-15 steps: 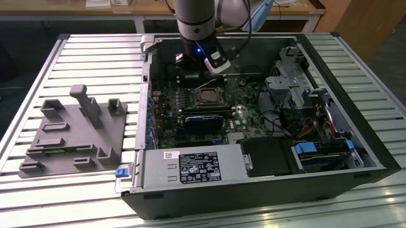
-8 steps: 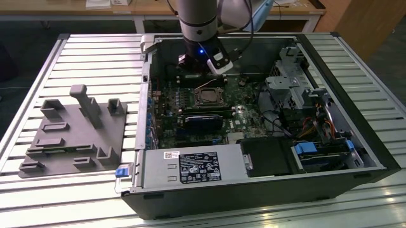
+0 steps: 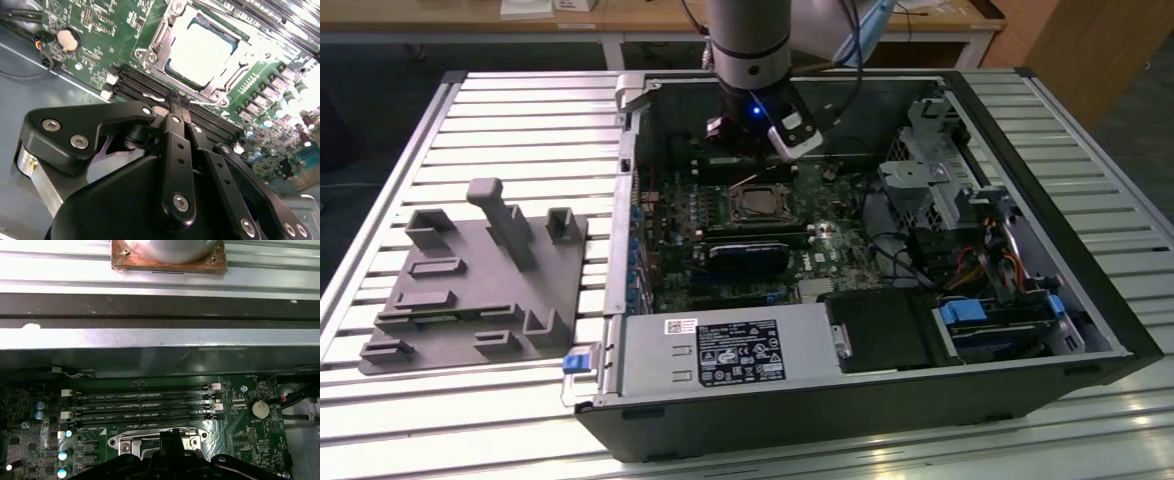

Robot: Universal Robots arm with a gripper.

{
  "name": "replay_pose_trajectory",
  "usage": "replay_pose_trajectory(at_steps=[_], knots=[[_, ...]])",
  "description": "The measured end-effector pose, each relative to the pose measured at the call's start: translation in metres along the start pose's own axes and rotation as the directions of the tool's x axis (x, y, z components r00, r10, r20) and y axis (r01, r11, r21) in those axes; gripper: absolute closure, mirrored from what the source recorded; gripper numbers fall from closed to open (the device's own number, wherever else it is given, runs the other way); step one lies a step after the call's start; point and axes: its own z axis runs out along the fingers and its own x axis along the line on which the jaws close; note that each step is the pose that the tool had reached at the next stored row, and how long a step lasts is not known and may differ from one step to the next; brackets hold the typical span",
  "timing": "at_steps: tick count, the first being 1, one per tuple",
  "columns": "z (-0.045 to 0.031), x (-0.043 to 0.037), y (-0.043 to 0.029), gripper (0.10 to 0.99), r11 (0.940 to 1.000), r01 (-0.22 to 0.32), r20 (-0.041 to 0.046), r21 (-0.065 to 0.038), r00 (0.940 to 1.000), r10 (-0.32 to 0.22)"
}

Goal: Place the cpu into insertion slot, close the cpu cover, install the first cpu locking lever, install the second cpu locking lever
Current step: 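Install the first cpu locking lever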

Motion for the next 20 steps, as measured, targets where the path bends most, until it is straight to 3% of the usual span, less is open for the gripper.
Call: replay_pose_trajectory(at_steps=[7,16,20], knots=[[0.0062,0.0009,-0.0005,0.980,1.0000,-0.007,0.0164,0.000,0.9998,0.007],[0.0123,0.0021,0.0072,0.980,0.9999,-0.010,0.0199,0.001,0.9998,0.010],[0.0144,0.0024,0.0069,0.980,0.9997,-0.023,0.0296,0.002,0.9993,0.023]])
